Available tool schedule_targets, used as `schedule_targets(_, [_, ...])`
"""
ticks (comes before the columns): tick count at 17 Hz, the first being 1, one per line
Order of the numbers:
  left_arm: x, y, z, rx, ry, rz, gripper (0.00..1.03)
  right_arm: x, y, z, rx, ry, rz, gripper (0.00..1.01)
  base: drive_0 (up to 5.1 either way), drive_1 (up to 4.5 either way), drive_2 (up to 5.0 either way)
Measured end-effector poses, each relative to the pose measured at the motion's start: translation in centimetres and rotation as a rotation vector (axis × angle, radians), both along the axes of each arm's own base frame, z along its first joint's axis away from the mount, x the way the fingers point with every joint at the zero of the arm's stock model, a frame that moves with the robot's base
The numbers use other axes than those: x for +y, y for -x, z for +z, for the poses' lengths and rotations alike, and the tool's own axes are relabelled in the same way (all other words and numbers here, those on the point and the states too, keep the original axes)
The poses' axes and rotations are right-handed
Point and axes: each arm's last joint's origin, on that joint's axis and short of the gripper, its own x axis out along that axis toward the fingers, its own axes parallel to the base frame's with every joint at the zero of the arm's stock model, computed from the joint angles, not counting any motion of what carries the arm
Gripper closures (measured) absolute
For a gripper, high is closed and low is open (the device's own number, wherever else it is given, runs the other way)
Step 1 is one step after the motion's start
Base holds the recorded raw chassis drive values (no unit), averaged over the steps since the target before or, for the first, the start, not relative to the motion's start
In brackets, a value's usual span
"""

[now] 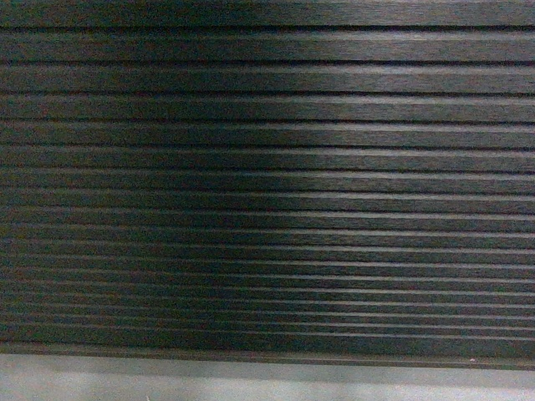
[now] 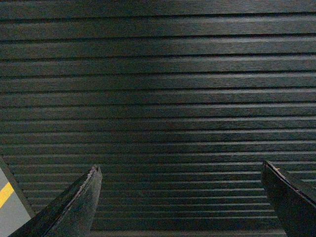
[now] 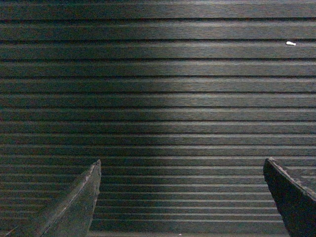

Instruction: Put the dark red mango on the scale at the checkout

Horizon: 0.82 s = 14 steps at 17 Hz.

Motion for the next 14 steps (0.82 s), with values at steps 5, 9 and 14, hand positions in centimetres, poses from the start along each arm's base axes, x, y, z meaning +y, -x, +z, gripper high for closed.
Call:
schedule_targets(5, [0.0,0.0,-0.01,0.001,0.0,0.0,0.05,0.0,0.0,0.0,0.0,0.0,0.0,0.03,0.0,0.0,0.0])
schedule_targets(9, [0.0,0.0,-0.01,0.001,0.0,0.001,0.05,0.0,0.0,0.0,0.0,0.0,0.0,0.03,0.0,0.0,0.0])
schedule_targets(14, [0.0,0.0,0.0,0.0,0.0,0.001,0.05,0.0,0.0,0.0,0.0,0.001,0.0,0.03,0.0,0.0,0.0])
